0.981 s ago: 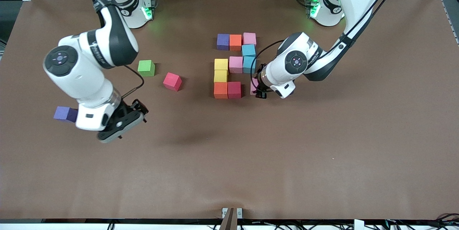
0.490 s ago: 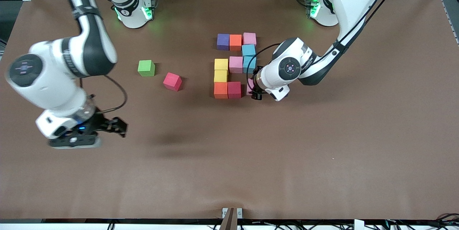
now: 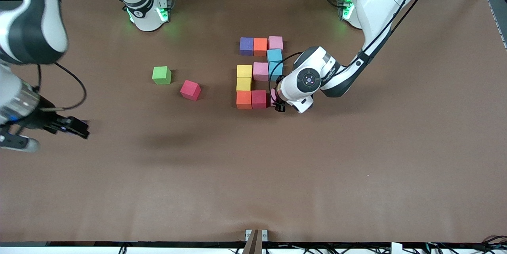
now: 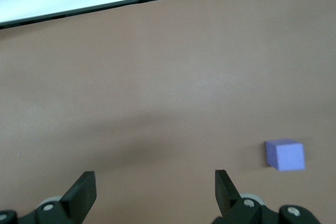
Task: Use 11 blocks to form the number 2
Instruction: 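Lower the pink block onto the figure with the left gripper while the right withdraws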
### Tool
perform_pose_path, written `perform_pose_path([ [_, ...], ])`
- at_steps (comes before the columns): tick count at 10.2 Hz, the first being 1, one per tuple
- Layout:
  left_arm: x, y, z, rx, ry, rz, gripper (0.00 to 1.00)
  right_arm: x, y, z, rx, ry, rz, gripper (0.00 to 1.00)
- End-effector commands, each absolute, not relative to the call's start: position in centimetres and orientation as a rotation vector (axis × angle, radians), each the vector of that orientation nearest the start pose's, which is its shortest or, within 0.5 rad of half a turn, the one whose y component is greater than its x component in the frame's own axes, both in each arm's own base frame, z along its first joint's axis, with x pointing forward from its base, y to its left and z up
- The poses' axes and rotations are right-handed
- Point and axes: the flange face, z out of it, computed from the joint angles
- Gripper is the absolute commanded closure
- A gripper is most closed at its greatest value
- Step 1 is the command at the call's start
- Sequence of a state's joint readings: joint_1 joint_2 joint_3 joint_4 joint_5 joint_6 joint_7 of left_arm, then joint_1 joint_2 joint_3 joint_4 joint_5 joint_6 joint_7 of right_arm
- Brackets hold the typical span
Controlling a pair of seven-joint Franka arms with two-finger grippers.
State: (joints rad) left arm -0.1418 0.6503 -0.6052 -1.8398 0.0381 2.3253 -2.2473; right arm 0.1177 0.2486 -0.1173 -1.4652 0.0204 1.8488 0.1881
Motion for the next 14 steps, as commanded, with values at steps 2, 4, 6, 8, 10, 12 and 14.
perform_pose_path([
  [2, 49.1, -42.2, 22.7, -2.166, -2.242, 0.501, 0.60, 61.8, -0.2, 58.6, -3.097, 0.340, -0.229, 0.00],
  [4, 48.9, -42.6, 22.1, -2.167, -2.252, 0.508, 0.60, 59.7, -2.7, 60.7, -3.102, 0.360, -0.175, 0.00],
  [6, 48.6, -42.8, 21.9, -2.170, -2.246, 0.510, 0.60, 58.1, -4.3, 61.4, -3.125, 0.205, -0.088, 0.00],
  [8, 48.6, -42.8, 21.2, -2.169, -2.247, 0.513, 0.58, 57.0, -4.7, 62.3, -3.121, 0.205, -0.097, 0.00],
  [10, 47.7, -43.5, 20.0, -2.185, -2.213, 0.463, 0.47, 57.3, -4.7, 61.7, -3.115, 0.207, -0.073, 0.00],
  [12, 47.7, -43.5, 19.6, -2.187, -2.212, 0.441, 0.19, 57.1, -4.1, 61.0, -3.117, 0.207, 0.002, 0.00],
  [14, 47.8, -43.6, 19.8, -2.187, -2.219, 0.441, 0.00, 56.7, -3.3, 61.6, -3.123, 0.185, -0.010, 0.00],
])
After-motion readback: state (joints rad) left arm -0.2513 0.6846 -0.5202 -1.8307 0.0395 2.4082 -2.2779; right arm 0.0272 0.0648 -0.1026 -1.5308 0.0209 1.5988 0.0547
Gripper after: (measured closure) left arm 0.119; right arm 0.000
